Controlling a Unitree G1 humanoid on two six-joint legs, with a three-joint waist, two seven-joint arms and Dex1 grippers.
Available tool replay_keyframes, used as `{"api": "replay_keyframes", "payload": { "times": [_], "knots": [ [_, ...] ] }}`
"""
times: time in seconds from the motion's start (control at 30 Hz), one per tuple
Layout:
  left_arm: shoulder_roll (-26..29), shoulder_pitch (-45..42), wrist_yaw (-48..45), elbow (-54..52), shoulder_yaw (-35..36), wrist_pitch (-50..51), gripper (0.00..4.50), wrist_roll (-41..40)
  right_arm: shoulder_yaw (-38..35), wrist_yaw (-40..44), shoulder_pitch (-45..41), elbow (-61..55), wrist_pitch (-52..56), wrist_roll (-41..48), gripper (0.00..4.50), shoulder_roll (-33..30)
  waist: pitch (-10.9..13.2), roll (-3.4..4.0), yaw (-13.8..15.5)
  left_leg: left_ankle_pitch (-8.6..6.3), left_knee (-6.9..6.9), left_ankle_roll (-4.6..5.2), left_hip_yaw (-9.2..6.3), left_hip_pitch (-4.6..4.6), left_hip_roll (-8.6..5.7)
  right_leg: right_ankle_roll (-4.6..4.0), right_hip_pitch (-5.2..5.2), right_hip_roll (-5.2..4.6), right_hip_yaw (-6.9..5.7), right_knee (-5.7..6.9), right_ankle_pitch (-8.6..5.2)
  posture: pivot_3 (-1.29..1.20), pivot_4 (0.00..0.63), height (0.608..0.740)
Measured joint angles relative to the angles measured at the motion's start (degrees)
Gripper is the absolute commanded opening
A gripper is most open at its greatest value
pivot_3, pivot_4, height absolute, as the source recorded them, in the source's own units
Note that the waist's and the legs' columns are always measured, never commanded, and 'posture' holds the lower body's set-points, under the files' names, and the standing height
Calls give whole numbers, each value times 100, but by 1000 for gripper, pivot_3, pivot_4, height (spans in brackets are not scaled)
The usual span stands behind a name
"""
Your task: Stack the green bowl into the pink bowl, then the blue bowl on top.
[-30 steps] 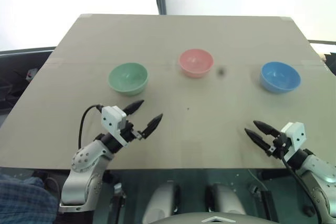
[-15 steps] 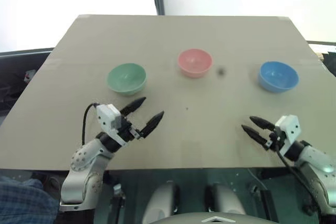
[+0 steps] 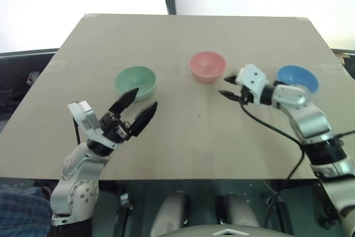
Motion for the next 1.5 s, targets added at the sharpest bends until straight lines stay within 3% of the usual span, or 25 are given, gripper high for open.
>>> {"api": "replay_keyframes", "payload": {
  "times": [0.07, 0.4, 0.63, 0.83, 1.2, 1.5],
  "knots": [
    [-37, 101, 46, -82, 20, -43, 4500, 76, 136, 28, -285, 546, -270, -192, 4403, 167, 0, 0, -8, 0, 1, -1, 0, 2, 0, 0, 0, 0, 0, 3, 0, 0, 150, 740],
    [-159, 365, 166, -288, 136, -157, 4500, 90, 548, -45, -1891, 3545, -1124, -1040, 4403, 1014, 1, 2, -157, 3, -3, -7, 0, 6, -1, -1, -6, 0, 2, 14, 1, 0, 150, 740],
    [-197, 375, 173, -337, 167, -233, 4500, 70, 807, -582, -2813, 5764, -1403, -1814, 4403, 1630, 5, 8, -190, 4, -10, -12, 0, 6, -2, -2, -11, 2, 2, 16, 1, 0, 150, 740],
    [-198, 502, 265, -397, 312, -256, 4500, 64, 824, -897, -3158, 6451, -1687, -2164, 4403, 1897, 7, 12, -213, 5, -12, -15, 0, 6, -2, -2, -12, 3, 3, 16, 0, 0, 150, 740],
    [-197, 651, 344, -403, 389, -309, 4500, 95, 785, -966, -3215, 6624, -1942, -2386, 114, 2190, 9, 16, -312, 6, -16, -16, -1, 6, -3, -3, -13, 3, 3, 16, 1, 0, 150, 740],
    [-157, 656, 352, -403, 395, -362, 4500, 94, 755, -922, -3215, 6630, -2145, -2496, 114, 2209, 11, 18, -314, 6, -20, -18, -2, 6, -3, -3, -15, 2, 3, 15, 1, 0, 150, 740]
  ]
}}
